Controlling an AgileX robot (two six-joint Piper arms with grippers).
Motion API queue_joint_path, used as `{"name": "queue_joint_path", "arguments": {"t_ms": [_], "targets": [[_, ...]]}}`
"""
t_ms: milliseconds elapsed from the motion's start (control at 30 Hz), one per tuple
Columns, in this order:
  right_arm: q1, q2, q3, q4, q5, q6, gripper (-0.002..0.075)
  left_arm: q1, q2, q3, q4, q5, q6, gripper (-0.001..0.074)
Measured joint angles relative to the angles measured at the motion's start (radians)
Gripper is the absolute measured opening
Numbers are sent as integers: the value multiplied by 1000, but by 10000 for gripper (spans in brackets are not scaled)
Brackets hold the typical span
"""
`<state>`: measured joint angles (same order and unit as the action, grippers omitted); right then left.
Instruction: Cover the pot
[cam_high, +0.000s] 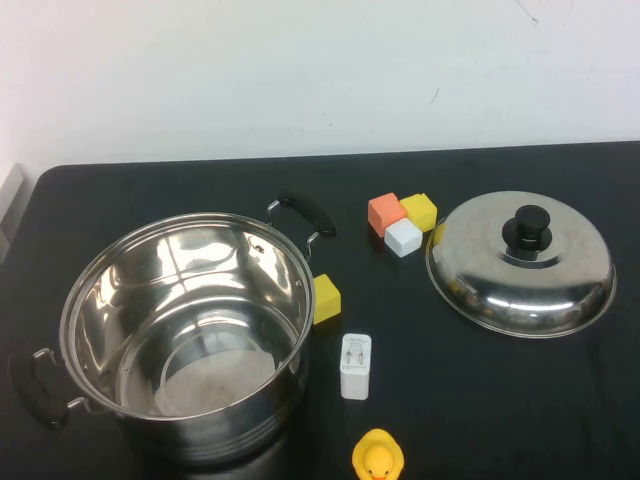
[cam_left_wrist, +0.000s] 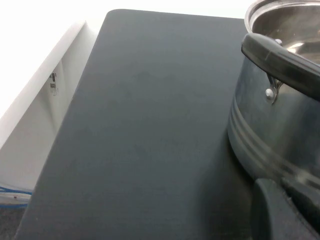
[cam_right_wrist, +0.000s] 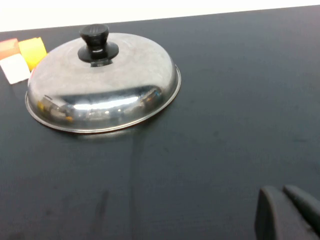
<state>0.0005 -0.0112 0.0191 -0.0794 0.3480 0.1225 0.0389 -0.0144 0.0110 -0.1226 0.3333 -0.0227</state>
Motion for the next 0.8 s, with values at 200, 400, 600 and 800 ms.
{"name": "queue_joint_path", "arguments": {"t_ms": [200, 400, 600, 800], "targets": [[0, 0, 0, 0, 0, 0, -2, 0, 0, 0, 0, 0, 0, -2], [0, 0, 0, 0, 0, 0, -2, 0, 0, 0, 0, 0, 0, -2], [0, 0, 0, -2, 0, -2, -2, 0, 0, 0, 0, 0, 0, -2], [0, 0, 0, -10, 0, -12, -2, 0, 0, 0, 0, 0, 0, -2]]}}
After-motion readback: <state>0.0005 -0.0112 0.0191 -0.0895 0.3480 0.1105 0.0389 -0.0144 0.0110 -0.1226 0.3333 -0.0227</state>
